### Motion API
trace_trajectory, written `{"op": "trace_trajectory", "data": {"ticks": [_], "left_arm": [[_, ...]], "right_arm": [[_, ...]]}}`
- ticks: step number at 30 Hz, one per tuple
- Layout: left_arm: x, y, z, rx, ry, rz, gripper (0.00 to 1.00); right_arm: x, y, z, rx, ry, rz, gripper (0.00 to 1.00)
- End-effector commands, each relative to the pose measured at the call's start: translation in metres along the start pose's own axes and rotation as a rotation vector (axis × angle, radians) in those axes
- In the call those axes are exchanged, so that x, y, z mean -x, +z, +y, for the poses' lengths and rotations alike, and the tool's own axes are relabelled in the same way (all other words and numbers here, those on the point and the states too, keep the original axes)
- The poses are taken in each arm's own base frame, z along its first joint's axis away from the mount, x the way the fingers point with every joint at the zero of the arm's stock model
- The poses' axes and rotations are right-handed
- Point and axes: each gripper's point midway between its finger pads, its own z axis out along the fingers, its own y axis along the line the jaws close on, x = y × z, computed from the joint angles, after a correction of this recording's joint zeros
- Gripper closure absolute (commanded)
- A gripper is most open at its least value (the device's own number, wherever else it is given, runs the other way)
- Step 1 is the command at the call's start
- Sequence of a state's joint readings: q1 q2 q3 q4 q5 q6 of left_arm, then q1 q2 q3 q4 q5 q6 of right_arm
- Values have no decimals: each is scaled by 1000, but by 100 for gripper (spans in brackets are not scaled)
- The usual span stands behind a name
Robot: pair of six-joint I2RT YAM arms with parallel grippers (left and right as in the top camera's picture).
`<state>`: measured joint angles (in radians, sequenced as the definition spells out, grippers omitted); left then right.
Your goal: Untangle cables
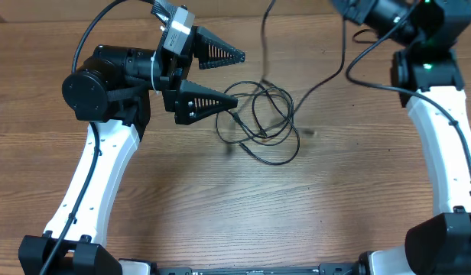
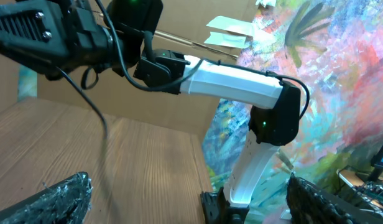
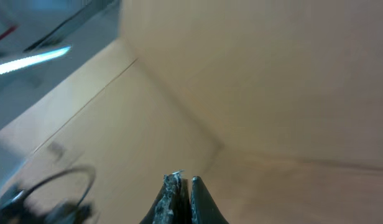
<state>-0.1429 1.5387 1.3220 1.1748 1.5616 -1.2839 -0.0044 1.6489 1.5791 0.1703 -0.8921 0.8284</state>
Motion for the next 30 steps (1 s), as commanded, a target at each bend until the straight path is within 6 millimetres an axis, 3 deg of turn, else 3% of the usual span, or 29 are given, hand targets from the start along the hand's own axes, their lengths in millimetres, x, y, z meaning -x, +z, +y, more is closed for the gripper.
{"op": "trace_trajectory", "data": {"ticks": [1, 8, 13, 15, 19, 24, 26, 30], "left_arm": [[-3, 0, -2, -6, -13, 17, 0], [-3, 0, -2, -6, -13, 17, 0], [-2, 0, -1, -3, -21, 8, 0], [8, -3, 6, 23, -82, -54, 0], [7, -18, 42, 93, -421, -130, 0], [-20, -44, 99, 259, -747, -242, 0], [-37, -56, 123, 370, -852, -294, 0], [-62, -70, 148, 539, -899, -319, 0]], "right_arm": [[30, -12, -12, -108, -90, -129, 96], [48, -44, -80, -429, -71, -243, 96], [49, -62, -109, -593, -82, -272, 96], [49, -67, -115, -635, -83, -285, 96], [53, -71, -119, -666, -85, -307, 96], [52, -71, -119, -666, -83, -304, 96], [51, -70, -119, -658, -82, -299, 96], [50, -68, -117, -644, -81, -289, 96]]}}
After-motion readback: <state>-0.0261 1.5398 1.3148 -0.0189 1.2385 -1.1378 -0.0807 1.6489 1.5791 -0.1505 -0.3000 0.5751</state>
